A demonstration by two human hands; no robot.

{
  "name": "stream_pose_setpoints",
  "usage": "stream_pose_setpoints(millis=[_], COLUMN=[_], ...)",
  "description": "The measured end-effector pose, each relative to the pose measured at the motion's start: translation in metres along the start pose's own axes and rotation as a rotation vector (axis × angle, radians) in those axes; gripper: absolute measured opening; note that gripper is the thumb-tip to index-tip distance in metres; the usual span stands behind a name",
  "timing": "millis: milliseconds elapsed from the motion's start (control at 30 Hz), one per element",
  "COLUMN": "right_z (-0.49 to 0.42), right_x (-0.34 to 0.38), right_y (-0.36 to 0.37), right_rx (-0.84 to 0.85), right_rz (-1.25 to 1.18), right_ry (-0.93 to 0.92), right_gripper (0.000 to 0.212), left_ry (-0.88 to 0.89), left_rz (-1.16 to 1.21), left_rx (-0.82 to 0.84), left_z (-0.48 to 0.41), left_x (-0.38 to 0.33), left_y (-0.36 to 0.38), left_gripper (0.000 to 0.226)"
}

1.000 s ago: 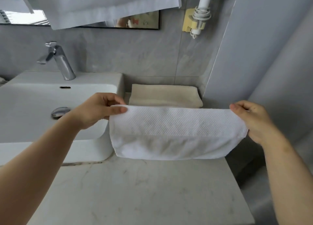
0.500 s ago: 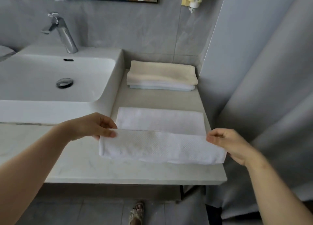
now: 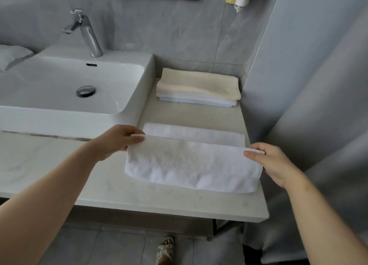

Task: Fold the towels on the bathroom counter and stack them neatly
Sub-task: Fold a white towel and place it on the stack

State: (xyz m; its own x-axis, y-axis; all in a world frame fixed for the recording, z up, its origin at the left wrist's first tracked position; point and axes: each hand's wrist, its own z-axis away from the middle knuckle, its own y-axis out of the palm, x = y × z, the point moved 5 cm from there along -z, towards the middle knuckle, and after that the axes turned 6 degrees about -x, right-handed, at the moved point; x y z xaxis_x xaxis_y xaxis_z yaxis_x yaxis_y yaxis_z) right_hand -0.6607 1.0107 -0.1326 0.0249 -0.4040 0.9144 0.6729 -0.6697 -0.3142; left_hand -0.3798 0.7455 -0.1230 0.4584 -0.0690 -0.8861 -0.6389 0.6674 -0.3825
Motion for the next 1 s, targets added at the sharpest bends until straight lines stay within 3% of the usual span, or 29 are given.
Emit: stream_pose_setpoints(millis=[300,633,1000], right_z=[-0.061,-0.104,-0.124], right_x=[0.004,-0.009,-0.026], right_y=[0.019,0.03,0.04], right_rx=[-0.22,-0.314,-0.327], right_rz=[-0.026,0.052,0.174], right_ry=[0.049,0.131,0.131], right_gripper=[0.008,0.012,0.011], left_ry=[0.047,-0.065,-0.064], left_rz=[-0.091,-0.011,-0.224], left_rx=[-0.217,-0.169,-0.248], left_z=[-0.073,-0.131,-0.152], left_x=[0.002,0.024,0.041], left_y=[0.01,0.026,0.034], left_gripper=[0.009,0.009,0.009])
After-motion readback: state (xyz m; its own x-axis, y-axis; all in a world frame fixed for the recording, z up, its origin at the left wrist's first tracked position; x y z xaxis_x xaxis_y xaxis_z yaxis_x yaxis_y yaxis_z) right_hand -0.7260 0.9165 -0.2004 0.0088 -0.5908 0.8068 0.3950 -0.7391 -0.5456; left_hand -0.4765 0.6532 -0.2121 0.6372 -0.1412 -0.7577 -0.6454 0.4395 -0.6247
